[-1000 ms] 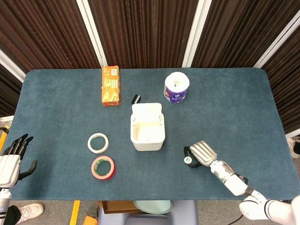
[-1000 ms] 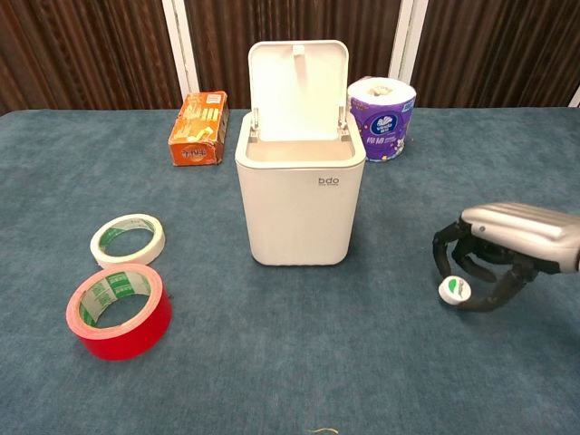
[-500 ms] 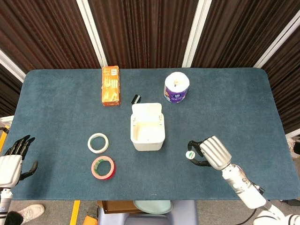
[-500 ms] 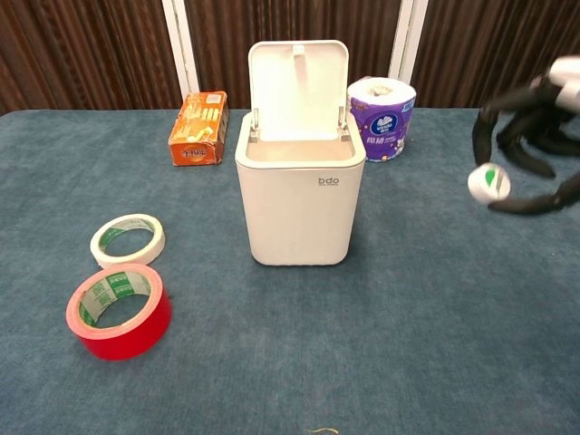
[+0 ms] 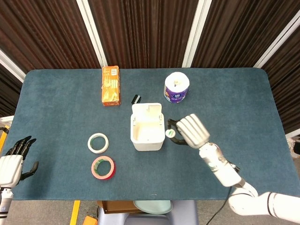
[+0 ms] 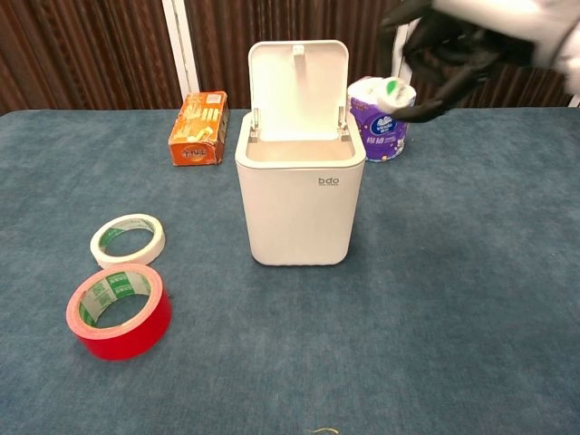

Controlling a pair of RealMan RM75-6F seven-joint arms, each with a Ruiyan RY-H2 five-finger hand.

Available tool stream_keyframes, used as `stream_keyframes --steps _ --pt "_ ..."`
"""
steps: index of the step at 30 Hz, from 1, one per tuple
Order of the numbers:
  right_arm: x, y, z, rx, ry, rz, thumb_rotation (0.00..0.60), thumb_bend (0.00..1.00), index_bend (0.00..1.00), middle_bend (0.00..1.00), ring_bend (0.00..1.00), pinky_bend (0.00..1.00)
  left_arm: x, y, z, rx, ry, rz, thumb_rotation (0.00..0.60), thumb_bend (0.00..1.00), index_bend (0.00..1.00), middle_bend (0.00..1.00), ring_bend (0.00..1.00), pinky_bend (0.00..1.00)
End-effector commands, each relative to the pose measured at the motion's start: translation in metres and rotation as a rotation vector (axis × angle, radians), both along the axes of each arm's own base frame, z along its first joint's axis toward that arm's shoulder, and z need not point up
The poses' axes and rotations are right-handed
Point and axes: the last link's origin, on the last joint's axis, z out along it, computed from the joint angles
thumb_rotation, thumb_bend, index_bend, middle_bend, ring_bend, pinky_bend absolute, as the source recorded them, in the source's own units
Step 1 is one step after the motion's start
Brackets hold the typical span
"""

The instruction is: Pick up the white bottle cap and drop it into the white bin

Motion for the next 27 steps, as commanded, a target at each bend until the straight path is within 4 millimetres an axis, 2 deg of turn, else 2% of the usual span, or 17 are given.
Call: stream_keyframes --steps 1,8,12,15,18,24,27 --pt "0.016 -0.015 -0.018 0.019 0.007 0.01 0.6 0.32 0.73 0.91 1.0 1.0 0.0 0.0 0.0 -0.001 0.002 -0.002 0.6 0.41 0.14 0.08 0.1 0.28" --pt "0.031 -0.034 -0.043 0.038 -0.009 -0.006 0.6 0.32 0.72 0.91 1.0 1.0 0.0 -0.001 0.001 -0.003 0.0 -0.001 0.6 0.41 0.15 0.08 0.1 0.28" --pt "0.033 -0.038 -0.05 0.053 -0.03 -0.013 0.6 0.31 0.67 0.91 1.0 1.0 0.0 -0.001 0.001 -0.003 -0.002 -0.003 0.6 0.41 0.15 0.08 0.1 0.28" --pt "0.031 -0.037 -0.05 0.061 -0.023 -0.012 0.6 0.19 0.59 0.91 1.0 1.0 0.0 -0.001 0.001 -0.002 -0.003 0.0 0.6 0.41 0.15 0.08 0.1 0.28" --pt "0.028 -0.035 -0.046 0.059 -0.028 -0.011 0.6 0.1 0.5 0.91 1.0 1.0 0.0 -0.001 0.001 -0.005 -0.004 0.002 0.6 0.41 0.15 0.08 0.1 0.28" --pt "0.012 -0.024 -0.026 0.048 -0.038 -0.018 0.6 0.07 0.34 0.91 1.0 1.0 0.001 -0.001 -0.001 -0.013 0.007 -0.002 0.6 0.41 0.15 0.09 0.1 0.27" --pt "-0.006 -0.011 -0.006 0.004 -0.076 -0.019 0.6 0.07 0.32 0.91 0.98 1.0 0.0 -0.001 -0.002 -0.015 0.01 0.003 0.6 0.4 0.15 0.09 0.1 0.28"
